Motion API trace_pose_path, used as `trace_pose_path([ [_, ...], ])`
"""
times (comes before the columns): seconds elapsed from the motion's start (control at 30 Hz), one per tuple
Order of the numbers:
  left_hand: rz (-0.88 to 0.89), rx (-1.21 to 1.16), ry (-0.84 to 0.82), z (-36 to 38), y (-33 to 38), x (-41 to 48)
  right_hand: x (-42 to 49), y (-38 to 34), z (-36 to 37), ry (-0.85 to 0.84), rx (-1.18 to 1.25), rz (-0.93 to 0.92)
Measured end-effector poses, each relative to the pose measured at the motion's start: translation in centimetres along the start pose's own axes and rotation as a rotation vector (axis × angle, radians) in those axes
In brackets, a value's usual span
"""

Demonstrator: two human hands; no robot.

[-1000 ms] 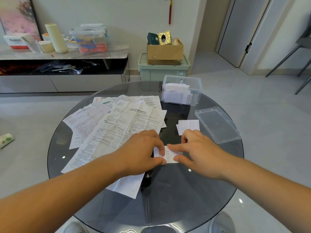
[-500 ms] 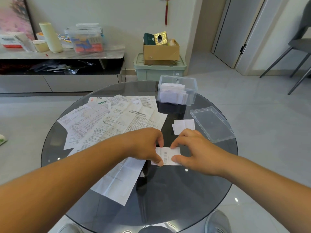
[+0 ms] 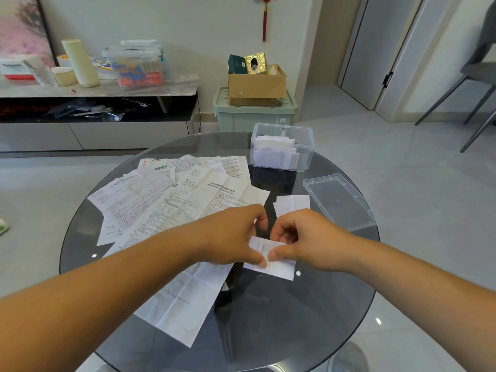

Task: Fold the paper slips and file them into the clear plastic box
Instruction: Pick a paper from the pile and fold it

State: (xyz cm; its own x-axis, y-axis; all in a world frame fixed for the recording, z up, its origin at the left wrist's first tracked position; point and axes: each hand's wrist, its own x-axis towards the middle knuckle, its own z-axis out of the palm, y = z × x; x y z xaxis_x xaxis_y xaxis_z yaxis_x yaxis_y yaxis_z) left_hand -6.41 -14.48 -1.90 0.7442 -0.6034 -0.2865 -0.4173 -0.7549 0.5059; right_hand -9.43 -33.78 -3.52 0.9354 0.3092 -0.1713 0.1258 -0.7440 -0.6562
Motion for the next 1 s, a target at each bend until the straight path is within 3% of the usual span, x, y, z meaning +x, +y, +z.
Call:
trace_pose_path([
  [0.1, 0.054, -0.106, 0.127, -1.2, 0.4, 0.8, 0.4, -0.2, -2.6, 0.057, 0.070, -0.008],
  [0.27, 0.008, -0.166, 0.282, -2.2, 1.6, 5.0, 2.9, 0.9, -7.5, 0.149, -0.050, 0.024],
  [0.5, -0.095, -0.083, 0.228, -1.5, 0.7, 9.5, 6.4, 4.1, -7.4, 0.126, -0.209, 0.101],
  [1.0, -0.116, 0.099, -0.014, -2.3, 1.4, 11.0, 6.9, 3.9, -7.0, -0.012, -0.437, 0.005],
])
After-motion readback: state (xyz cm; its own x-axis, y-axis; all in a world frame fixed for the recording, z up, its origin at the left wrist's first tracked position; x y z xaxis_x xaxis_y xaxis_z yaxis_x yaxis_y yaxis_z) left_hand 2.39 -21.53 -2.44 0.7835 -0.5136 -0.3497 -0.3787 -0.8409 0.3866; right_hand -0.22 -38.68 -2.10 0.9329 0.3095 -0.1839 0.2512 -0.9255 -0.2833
